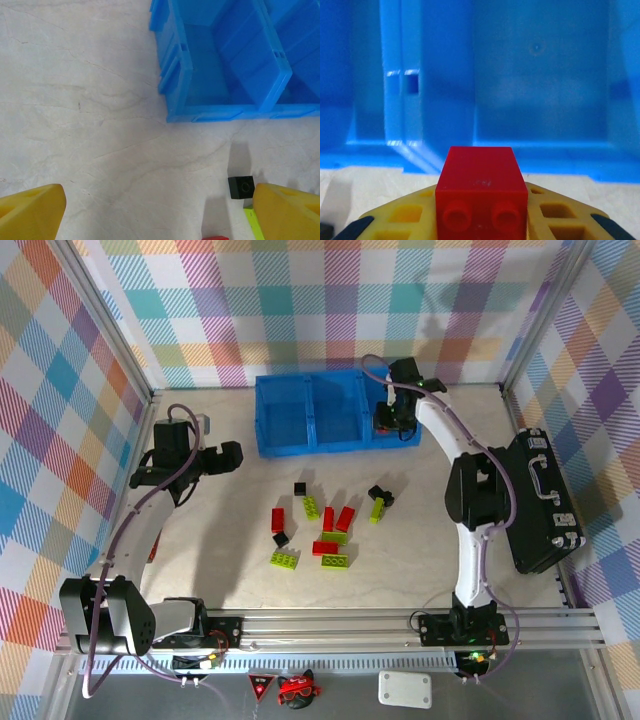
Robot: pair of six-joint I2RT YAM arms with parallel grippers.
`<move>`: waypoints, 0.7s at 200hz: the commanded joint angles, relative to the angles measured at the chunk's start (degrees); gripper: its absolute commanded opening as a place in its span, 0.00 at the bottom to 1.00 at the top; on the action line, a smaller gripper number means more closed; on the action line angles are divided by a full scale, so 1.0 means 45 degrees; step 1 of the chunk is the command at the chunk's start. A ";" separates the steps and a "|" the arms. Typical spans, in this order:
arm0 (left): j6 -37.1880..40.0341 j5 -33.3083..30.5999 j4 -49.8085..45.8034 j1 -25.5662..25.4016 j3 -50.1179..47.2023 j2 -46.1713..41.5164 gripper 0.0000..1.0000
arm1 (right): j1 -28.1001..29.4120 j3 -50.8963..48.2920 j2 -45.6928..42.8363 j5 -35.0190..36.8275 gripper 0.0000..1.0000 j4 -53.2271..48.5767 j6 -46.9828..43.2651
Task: Sort the legos into containers by color
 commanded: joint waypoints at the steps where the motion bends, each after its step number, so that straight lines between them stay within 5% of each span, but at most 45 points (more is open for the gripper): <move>1: 0.0199 0.0068 0.0007 -0.0058 0.0193 -0.0361 0.96 | -0.0193 0.1319 0.0931 -0.0480 0.19 -0.1016 -0.0412; 79: 0.0158 0.0245 -0.0076 -0.0058 0.0271 -0.0448 0.96 | -0.0472 0.2765 0.2735 -0.1116 0.17 -0.1824 -0.0598; 140: 0.0175 0.0281 -0.0110 -0.0068 0.0264 -0.0420 0.96 | -0.0454 0.1933 0.2301 -0.1646 0.16 -0.1970 -0.0613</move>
